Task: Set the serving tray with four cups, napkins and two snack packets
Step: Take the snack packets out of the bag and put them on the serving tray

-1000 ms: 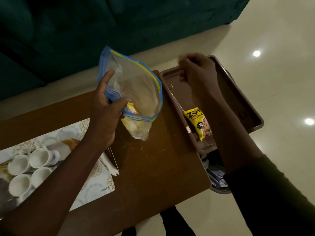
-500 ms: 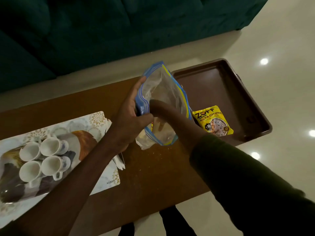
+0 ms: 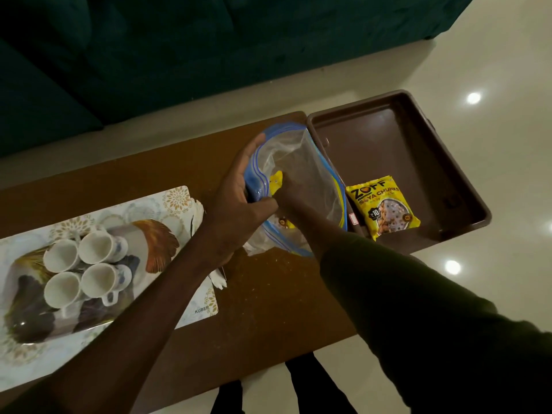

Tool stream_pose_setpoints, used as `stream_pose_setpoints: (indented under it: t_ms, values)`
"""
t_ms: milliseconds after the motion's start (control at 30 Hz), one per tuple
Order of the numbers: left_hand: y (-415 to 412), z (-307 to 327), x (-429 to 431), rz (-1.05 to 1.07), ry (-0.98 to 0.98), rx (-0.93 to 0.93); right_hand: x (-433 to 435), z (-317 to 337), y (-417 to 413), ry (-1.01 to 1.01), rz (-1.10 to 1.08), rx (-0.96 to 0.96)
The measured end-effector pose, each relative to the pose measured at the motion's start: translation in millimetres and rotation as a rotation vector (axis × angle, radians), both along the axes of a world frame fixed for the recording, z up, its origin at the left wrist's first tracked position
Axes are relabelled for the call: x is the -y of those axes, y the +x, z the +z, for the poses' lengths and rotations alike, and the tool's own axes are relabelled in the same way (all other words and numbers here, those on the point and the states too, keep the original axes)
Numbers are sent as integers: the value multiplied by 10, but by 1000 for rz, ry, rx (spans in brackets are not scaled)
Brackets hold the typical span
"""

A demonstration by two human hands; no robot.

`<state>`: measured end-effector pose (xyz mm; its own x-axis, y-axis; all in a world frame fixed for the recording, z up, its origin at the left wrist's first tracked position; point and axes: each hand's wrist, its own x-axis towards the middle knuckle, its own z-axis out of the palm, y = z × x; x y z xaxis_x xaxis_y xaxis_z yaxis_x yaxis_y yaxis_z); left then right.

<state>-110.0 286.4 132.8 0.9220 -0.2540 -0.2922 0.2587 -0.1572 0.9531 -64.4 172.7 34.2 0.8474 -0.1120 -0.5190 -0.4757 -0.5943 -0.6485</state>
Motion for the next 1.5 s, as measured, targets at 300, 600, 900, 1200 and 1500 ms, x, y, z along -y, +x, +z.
stream_pose_setpoints:
  t_ms: [300, 600, 900, 1200, 1500]
  values:
    - [11, -75, 21, 25, 19, 15, 16, -99, -11, -23, 15, -127]
    - [50, -276, 6, 131, 74, 79, 315, 800, 192, -102, 274, 65]
    - [59, -199, 211, 206, 182, 262, 493, 1693, 234, -390, 617, -44]
    - [24, -263, 185, 246, 318, 195, 868, 1788, 346, 68, 207, 229]
    - [85, -252, 233, 214, 320, 219, 2019, 1136, 165, 754, -46, -194]
